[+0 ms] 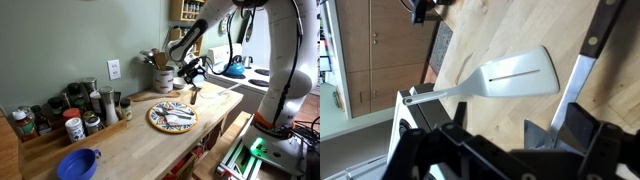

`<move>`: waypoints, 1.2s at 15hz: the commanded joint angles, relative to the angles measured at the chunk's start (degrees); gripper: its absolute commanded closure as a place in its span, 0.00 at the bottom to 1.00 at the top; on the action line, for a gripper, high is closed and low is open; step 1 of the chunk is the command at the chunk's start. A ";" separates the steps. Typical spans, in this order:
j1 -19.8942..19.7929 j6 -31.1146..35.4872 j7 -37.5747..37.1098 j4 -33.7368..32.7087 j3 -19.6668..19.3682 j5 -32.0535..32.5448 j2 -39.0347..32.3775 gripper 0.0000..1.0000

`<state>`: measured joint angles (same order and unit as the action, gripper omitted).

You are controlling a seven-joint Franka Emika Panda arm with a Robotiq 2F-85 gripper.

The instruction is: Flip the spatula over on the table

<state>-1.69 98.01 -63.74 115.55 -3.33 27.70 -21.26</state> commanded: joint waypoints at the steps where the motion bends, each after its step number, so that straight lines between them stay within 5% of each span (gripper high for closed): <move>1: 0.74 4.94 2.73 1.68 -1.62 1.56 -0.07 0.00; 18: 2.65 13.86 2.50 5.78 -4.70 8.92 -1.49 0.00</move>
<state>-0.12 109.74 -59.64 119.70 -6.60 33.26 -22.38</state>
